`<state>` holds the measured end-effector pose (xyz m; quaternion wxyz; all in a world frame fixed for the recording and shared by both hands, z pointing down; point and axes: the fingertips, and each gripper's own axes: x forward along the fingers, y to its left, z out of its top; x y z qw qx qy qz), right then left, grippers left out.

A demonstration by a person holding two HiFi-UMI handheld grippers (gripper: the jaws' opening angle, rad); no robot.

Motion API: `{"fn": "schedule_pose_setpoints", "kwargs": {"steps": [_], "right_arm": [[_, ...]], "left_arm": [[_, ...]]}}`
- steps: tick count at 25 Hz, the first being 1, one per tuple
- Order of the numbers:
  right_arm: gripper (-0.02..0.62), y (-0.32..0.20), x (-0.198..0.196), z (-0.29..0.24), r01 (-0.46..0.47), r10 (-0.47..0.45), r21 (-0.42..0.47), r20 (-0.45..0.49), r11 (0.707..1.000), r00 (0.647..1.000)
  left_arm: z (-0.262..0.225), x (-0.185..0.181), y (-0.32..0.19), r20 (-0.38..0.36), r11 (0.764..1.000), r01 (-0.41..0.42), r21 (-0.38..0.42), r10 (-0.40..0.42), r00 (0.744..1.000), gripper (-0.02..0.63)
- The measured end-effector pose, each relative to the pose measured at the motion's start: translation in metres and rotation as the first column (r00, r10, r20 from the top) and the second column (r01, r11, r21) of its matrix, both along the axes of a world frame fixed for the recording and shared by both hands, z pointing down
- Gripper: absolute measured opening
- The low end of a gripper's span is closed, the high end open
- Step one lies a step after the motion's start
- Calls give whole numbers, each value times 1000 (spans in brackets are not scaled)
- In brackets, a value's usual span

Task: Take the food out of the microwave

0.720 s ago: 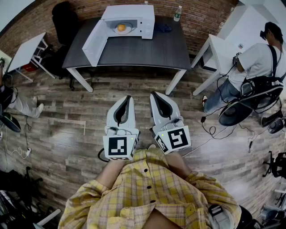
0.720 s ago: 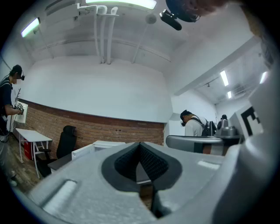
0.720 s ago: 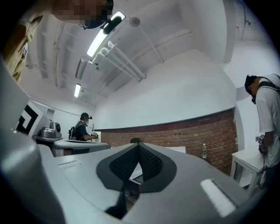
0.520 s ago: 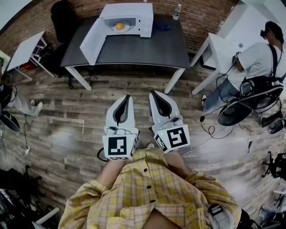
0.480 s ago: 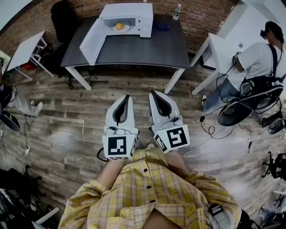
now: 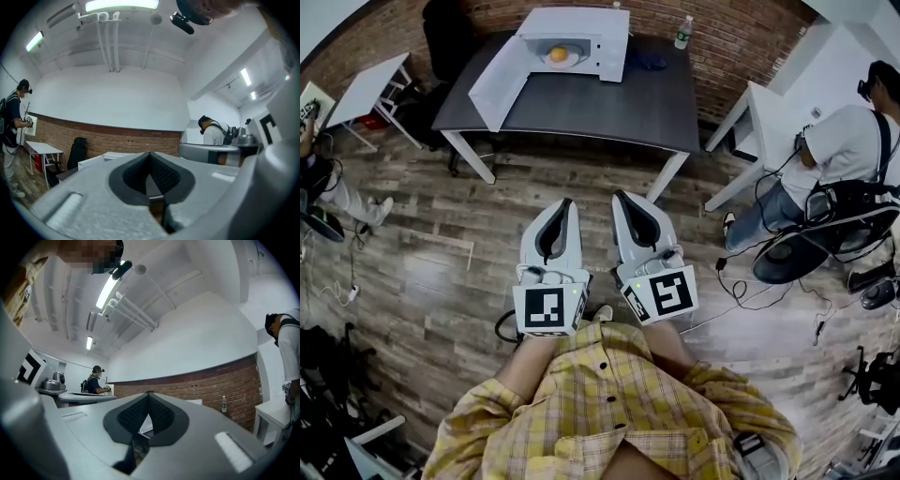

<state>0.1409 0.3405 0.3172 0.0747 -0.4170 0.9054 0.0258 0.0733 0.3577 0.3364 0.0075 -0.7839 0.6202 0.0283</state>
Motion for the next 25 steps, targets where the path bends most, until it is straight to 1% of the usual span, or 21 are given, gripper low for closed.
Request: {"fn": "schedule_pose_setpoints", "kwargs": {"steps": [3, 7, 14, 17, 19, 21, 23, 25], "right_arm": [[2, -2, -1, 2, 17, -17, -8, 4, 1000, 1000], [2, -9, -7, 5, 22, -22, -23, 5, 999, 1000], [2, -38, -25, 7, 32, -33, -7, -6, 999, 999], [2, -60, -34, 4, 33, -33, -5, -5, 999, 999], [2, -77, -39, 3, 30, -30, -6, -4, 1000, 1000], [2, -97, -46, 4, 26, -26, -7, -5, 1000, 1000], [2, -120, -55, 6, 25, -25, -10, -10, 1000, 1000], [2, -143, -62, 9, 26, -26, -12, -14, 1000, 1000]], "left_arm": [[2, 1, 1, 16, 1000, 14, -8, -14, 1000, -2], [7, -2, -3, 11, 1000, 21, -18, -21, 1000, -2], [14, -16, -35, 28, 1000, 17, -15, -16, 999, -2], [11, -24, -55, 36, 1000, 16, -4, -16, 999, -2], [8, -30, -72, 26, 1000, 17, 10, -18, 1000, -2], [7, -38, -92, 21, 1000, 17, 19, -18, 1000, -2], [11, -47, -116, 30, 1000, 15, 17, -16, 999, -2], [13, -54, -141, 24, 1000, 18, 14, -18, 1000, -2]]}}
